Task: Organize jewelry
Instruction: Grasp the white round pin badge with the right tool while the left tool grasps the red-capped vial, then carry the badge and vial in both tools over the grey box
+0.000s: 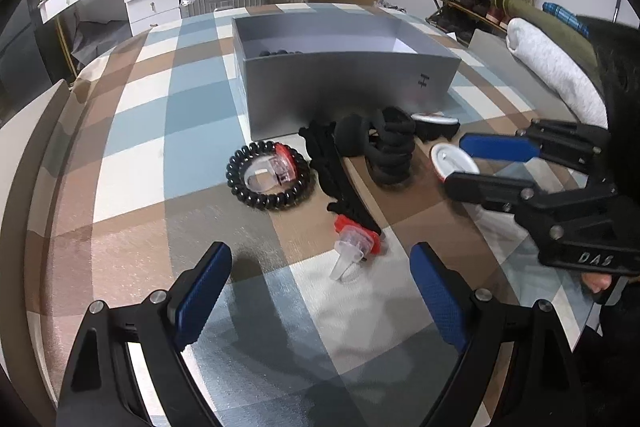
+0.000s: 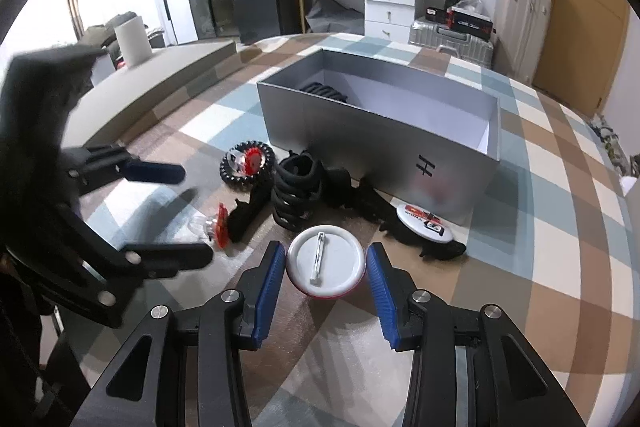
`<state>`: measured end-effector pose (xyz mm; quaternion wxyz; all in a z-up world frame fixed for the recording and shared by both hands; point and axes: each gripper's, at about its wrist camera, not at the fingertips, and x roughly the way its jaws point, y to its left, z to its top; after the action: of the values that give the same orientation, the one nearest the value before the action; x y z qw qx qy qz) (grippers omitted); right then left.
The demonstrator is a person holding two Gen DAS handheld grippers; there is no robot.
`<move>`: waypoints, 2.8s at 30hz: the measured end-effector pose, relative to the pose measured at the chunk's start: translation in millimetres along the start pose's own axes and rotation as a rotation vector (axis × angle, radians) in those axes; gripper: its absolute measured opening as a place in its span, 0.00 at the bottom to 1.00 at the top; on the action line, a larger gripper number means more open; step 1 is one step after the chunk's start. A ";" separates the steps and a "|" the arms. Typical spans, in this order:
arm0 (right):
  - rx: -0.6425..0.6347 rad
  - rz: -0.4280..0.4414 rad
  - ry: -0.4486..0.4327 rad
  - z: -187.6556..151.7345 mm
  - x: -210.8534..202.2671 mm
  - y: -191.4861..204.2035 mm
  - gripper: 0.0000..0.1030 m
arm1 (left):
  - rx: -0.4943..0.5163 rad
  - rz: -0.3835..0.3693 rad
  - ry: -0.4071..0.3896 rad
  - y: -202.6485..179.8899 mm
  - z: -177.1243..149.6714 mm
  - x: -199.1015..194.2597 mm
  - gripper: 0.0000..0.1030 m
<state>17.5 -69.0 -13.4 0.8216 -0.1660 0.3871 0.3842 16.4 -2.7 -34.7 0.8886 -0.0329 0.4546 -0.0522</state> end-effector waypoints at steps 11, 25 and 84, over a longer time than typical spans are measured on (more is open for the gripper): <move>0.022 0.007 -0.019 1.7 -5.0 -6.5 0.40 | 0.054 -0.032 -0.011 -12.7 -3.1 -1.2 0.49; 0.019 0.013 -0.022 1.2 -4.5 -4.7 0.40 | 0.041 -0.052 -0.028 -15.5 -1.0 -0.7 0.18; 0.207 -0.048 -0.311 10.5 -48.7 -42.9 0.40 | -0.110 0.007 -0.264 7.7 22.8 -34.3 0.18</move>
<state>35.7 -115.4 29.5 0.8931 -0.0285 0.2890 0.3435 15.4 9.5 5.4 0.9376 -0.0867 0.3363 -0.0191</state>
